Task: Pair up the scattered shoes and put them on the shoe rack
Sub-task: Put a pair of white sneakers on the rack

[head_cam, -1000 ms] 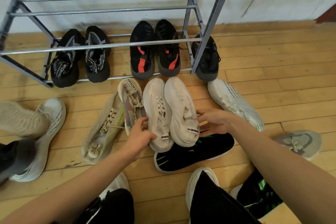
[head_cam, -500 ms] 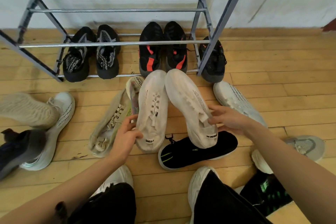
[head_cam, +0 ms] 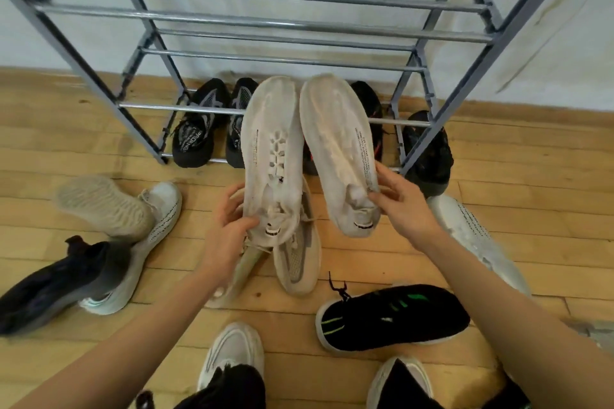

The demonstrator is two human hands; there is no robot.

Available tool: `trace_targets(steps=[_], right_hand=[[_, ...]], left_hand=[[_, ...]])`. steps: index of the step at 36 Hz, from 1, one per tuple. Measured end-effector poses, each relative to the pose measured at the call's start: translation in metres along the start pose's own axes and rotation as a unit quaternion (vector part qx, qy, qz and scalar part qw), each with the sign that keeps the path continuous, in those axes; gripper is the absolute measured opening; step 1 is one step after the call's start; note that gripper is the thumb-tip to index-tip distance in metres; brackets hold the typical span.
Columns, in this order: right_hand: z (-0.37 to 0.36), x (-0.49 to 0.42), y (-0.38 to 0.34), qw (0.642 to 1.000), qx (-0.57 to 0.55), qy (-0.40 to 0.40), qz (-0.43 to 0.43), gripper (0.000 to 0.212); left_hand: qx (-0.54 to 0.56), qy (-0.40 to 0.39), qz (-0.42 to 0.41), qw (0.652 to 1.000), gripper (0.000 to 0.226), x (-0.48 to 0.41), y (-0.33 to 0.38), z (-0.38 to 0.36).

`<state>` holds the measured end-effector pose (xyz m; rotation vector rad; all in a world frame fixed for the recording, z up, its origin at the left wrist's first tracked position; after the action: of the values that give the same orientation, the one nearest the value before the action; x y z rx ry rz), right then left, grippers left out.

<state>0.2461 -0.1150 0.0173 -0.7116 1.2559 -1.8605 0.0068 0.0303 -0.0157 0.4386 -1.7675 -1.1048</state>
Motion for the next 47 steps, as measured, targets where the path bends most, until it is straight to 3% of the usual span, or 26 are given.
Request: trace_targets(steps=[11, 17, 26, 31, 39, 47], right_hand=[[-0.034, -0.097, -0.088, 0.994, 0.086, -0.022, 0.059, 0.052], [-0.066, -0.149, -0.103, 0.999, 0.042, -0.031, 0.013, 0.042], [-0.12, -0.197, -0.114, 0.997, -0.044, -0.047, -0.052, 0.035], [-0.142, -0.211, -0.115, 0.996, -0.042, -0.062, -0.052, 0.039], [-0.165, -0.222, -0.114, 0.994, -0.063, -0.075, -0.056, 0.036], [-0.172, -0.223, -0.109, 0.995, -0.074, -0.06, -0.031, 0.029]], left_hand=[[0.041, 0.055, -0.024, 0.997, 0.053, -0.043, 0.09, 0.038], [0.038, 0.078, -0.021, 0.996, 0.045, -0.068, 0.135, 0.06], [-0.057, 0.134, -0.028, 0.989, 0.031, -0.101, 0.195, 0.106], [-0.068, 0.159, -0.01, 0.985, 0.04, -0.118, 0.205, 0.128], [-0.148, 0.141, 0.008, 0.979, 0.031, -0.135, 0.215, 0.14], [-0.232, 0.213, -0.017, 0.949, 0.021, -0.142, 0.212, 0.142]])
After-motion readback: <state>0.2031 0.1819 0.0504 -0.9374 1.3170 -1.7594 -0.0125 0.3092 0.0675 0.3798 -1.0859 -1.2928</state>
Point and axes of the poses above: each hand's wrist, its own x-axis away from the middle knuckle, its own z-axis out of the back of the hand, y = z × x, the point moved 10 cm from there along -x, towards the middle knuckle, and after that the axes turned 13 degrees about z, right-handed, at the moved point
